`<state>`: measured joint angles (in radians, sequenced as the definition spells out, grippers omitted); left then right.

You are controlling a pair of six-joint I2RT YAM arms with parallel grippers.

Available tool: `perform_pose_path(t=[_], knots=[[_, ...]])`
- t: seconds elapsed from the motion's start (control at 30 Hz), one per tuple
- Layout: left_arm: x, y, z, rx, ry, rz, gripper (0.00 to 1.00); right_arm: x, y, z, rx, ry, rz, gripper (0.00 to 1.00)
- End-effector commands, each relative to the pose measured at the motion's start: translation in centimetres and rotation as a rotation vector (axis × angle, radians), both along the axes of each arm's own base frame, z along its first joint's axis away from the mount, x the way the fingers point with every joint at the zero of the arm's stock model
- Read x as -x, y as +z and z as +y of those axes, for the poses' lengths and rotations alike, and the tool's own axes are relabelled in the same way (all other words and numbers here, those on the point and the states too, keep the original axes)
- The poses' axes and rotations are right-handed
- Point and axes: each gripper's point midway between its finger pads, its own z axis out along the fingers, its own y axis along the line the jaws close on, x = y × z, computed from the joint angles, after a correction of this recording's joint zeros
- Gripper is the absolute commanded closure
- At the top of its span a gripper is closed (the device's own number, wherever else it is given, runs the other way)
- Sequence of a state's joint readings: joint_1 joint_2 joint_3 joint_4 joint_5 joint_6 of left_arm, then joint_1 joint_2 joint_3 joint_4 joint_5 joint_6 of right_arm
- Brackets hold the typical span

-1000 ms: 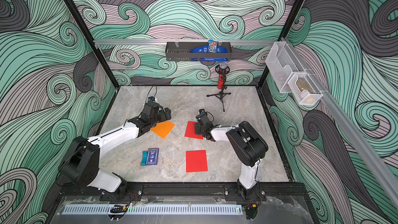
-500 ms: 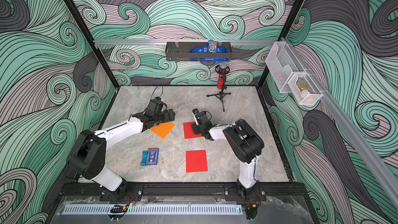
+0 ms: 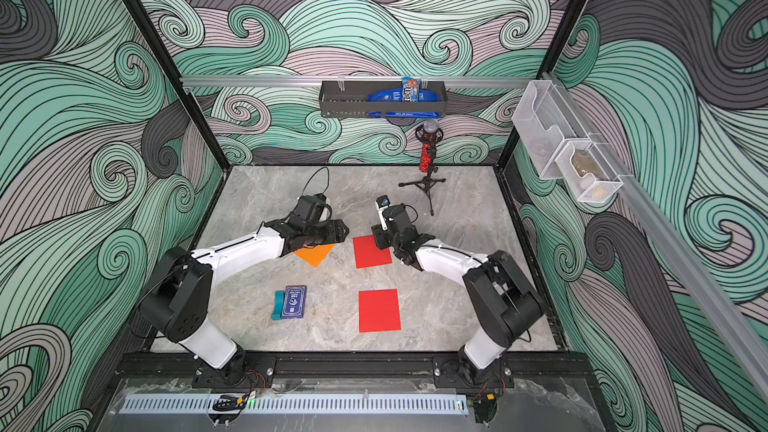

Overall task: Fold the square paper along the opposite sides
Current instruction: Pick up the paper from the center of the board.

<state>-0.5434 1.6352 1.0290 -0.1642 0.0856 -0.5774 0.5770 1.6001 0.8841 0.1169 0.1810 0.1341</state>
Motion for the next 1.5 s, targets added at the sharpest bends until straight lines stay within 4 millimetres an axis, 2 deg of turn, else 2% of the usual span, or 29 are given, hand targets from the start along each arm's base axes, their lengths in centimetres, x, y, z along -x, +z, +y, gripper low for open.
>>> perform_pose_path(t=[0.0, 0.13, 0.33, 0.47, 0.63, 0.8, 1.0, 1.13, 1.47], knots=[[1.4, -1.7, -0.9, 0.020, -0.023, 0.079, 0.27, 2.9, -2.3, -0.3, -0.061, 0.012, 0.157, 0.41], [2.0, -2.7, -2.1, 0.012, -0.047, 0.126, 0.27, 4.0, -3.7, -0.6, -0.142, 0.025, 0.260, 0.40], [1.7, -4.2, -3.9, -0.022, -0.081, 0.162, 0.27, 3.6, -5.8, -2.4, -0.188, -0.024, 0.348, 0.36], [1.5, -5.6, -4.7, -0.035, -0.098, 0.210, 0.27, 3.5, -6.8, -2.7, -0.197, -0.033, 0.380, 0.37], [1.1, -5.9, -5.3, -0.029, -0.107, 0.217, 0.27, 3.7, -8.6, -2.9, -0.176, -0.043, 0.420, 0.39], [1.0, -7.4, -5.3, -0.045, -0.109, 0.241, 0.27, 4.2, -9.6, -2.6, -0.194, -0.027, 0.436, 0.44], [1.2, -8.1, -6.1, 0.003, -0.136, 0.239, 0.23, 5.3, -10.4, -2.1, -0.214, 0.000, 0.459, 0.47], [1.5, -9.1, -6.6, 0.023, -0.148, 0.271, 0.23, 5.7, -10.3, -1.4, -0.224, 0.026, 0.443, 0.48], [2.1, -9.9, -6.2, 0.019, -0.139, 0.284, 0.23, 7.0, -10.8, 0.4, -0.245, 0.071, 0.454, 0.48]])
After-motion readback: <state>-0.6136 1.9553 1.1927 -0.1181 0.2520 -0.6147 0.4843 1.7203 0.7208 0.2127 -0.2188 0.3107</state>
